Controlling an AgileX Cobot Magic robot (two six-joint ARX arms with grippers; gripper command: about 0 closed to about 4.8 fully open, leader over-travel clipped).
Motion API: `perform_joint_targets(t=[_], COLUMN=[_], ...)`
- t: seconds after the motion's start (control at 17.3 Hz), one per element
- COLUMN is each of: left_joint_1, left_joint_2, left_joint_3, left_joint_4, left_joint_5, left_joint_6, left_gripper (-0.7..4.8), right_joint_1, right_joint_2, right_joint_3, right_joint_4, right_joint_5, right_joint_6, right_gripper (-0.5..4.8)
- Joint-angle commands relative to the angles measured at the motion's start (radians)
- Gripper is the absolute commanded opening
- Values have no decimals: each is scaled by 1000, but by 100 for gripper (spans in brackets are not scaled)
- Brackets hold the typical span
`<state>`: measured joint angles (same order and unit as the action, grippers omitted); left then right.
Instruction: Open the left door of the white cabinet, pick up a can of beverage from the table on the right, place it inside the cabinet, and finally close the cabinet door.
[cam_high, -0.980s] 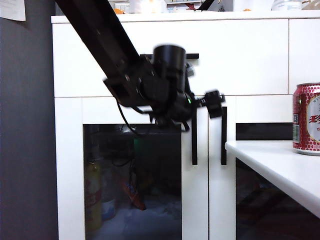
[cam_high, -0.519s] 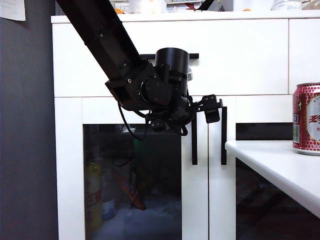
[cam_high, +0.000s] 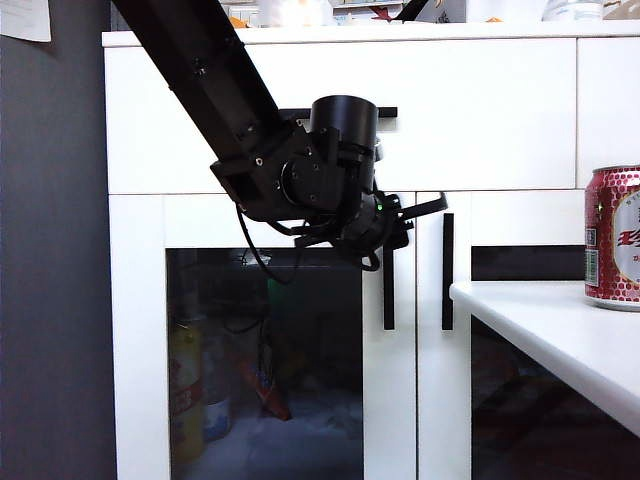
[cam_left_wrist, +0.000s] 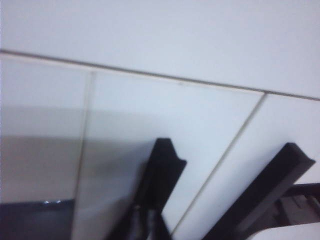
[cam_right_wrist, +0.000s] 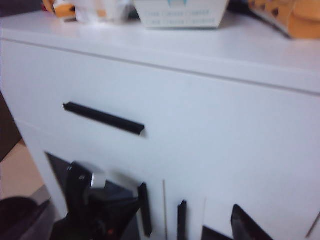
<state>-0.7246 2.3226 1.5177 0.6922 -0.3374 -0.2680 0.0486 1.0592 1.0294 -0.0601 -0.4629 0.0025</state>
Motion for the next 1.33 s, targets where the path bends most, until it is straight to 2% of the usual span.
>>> perform_joint_targets(t=[0.06,0.17,0.23,0.29,0.4,0.63,0.75,0.92,1.1,1.33], left_joint_1=[-4,-4,-4,-4,-4,-3,-3,-5,-3,-4], left_joint_2=[-5,-5,-5,-1,1,3,27,55,55,55], left_joint_3=[5,5,5,5,5,5,32,80,80,80], left_joint_4=[13,13,16,27,35,35,14,-13,-18,-17], left_joint_5=[61,72,73,72,72,15,16,14,-56,-55], left_joint_6=[-2,-2,-3,-2,-2,6,35,36,39,54], left_gripper=[51,55,78,144,214,214,215,215,215,215], right_joint_1=[-1,-1,-1,-2,-2,-2,-2,-2,-2,-2], right_joint_2=[-4,-4,-4,-4,-4,-3,-3,-3,-3,-3], right_joint_3=[5,5,5,5,5,5,5,5,5,5], right_joint_4=[-3,-3,-3,-3,-3,-3,-3,-6,-16,-16], right_joint_5=[1,1,1,1,1,1,1,1,1,1], right_joint_6=[-11,-15,-15,-16,-27,-30,-30,-39,-56,-56], right_gripper=[461,461,461,461,461,461,461,461,461,461])
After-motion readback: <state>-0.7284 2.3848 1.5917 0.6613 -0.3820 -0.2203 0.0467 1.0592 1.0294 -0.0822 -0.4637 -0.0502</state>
